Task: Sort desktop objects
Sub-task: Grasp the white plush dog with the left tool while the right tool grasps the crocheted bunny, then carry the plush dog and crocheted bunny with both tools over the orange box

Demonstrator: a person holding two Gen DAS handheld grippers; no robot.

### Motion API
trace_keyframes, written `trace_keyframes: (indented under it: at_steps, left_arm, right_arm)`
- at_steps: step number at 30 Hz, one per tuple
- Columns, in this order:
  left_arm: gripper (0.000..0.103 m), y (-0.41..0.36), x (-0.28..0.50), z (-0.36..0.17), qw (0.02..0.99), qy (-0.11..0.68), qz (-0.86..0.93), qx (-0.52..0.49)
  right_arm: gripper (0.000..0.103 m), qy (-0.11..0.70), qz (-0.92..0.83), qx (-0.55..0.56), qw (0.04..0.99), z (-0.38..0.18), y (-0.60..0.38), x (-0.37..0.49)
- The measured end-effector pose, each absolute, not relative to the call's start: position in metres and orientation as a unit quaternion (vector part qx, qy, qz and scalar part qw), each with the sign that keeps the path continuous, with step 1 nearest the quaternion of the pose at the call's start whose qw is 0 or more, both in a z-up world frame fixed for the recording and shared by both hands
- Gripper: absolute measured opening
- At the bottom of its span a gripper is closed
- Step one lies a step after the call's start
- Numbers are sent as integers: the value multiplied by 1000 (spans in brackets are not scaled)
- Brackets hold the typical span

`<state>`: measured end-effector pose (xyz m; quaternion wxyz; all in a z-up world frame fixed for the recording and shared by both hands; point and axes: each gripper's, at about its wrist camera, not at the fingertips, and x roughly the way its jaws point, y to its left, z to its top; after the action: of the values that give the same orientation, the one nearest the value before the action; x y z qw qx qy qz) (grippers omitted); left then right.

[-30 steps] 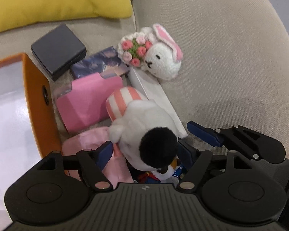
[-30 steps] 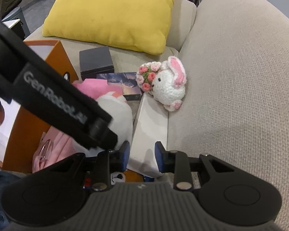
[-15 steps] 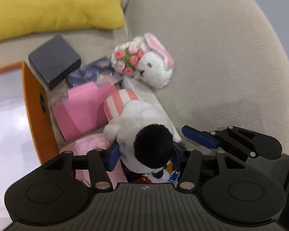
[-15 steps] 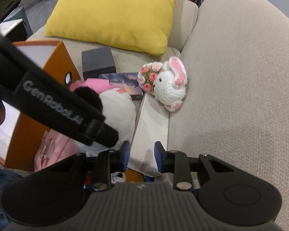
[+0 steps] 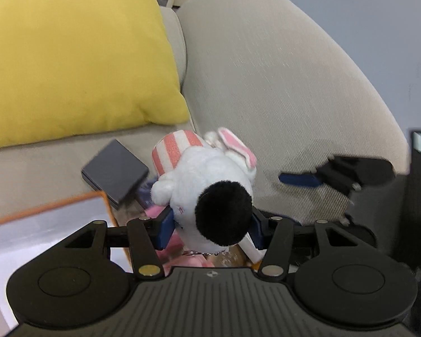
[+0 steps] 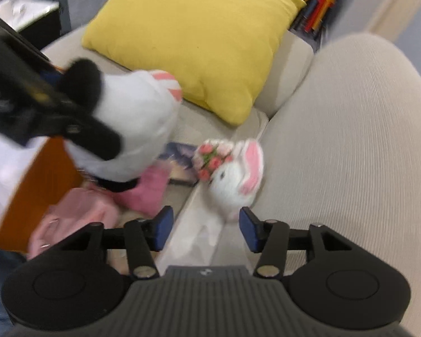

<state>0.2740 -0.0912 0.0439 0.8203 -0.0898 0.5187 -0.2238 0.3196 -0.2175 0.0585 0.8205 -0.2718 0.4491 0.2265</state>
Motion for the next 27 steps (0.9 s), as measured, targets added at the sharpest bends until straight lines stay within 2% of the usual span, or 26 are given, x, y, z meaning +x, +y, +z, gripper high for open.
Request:
trace_keyframes:
  at_steps: [4,14,16,17,21,27]
  left_arm:
    - [61,-81,280,44,825,509,-225,-100]
    - [62,-73,299,34,823,514,-214,-113]
    - [62,-72,301,33,823,514,-213,-115]
    - [62,-72,301,32,823,514,-213,-116]
    - [62,-68,301,34,825,510,-213,-118]
    - [62,-60,294,46,832,496,-215,-120]
  right_arm:
    - [64,446,221,-335,800,41,-200,351]
    - [68,470,211,-381,768,0,-196,383]
    - [66,477,206,-391,760,-9,-193,387]
    - [57,478,206,-392,758,-13,-192,388]
    - [52,484,203,-385,759,-14,-195,388]
    - [50,469,198,-382,771,6,-203,374]
